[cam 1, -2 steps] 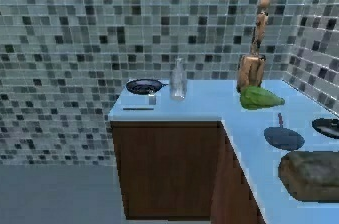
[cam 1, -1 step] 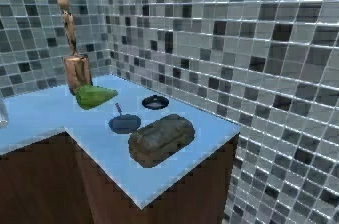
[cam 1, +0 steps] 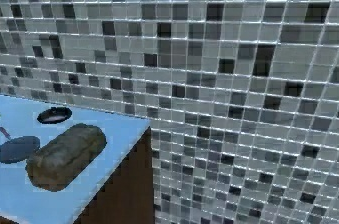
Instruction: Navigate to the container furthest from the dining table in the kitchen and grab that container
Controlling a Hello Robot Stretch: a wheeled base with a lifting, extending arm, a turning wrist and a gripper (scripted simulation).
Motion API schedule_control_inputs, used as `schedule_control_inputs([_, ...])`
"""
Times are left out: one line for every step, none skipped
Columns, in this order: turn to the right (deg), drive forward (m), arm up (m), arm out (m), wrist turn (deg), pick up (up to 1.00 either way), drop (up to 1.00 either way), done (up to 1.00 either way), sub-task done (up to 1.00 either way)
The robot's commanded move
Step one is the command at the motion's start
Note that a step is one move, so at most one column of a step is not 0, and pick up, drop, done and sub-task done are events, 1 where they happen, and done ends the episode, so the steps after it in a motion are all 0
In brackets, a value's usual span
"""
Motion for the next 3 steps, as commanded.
schedule_control_inputs([0.0, 0.55, 0.0, 0.0, 0.0, 0.0, 0.0, 0.0, 0.0])
schedule_control_inputs([-45.0, 0.0, 0.0, 0.0, 0.0, 0.0, 0.0, 0.0, 0.0])
schedule_control_inputs([-45.0, 0.0, 0.0, 0.0, 0.0, 0.0, 0.0, 0.0, 0.0])
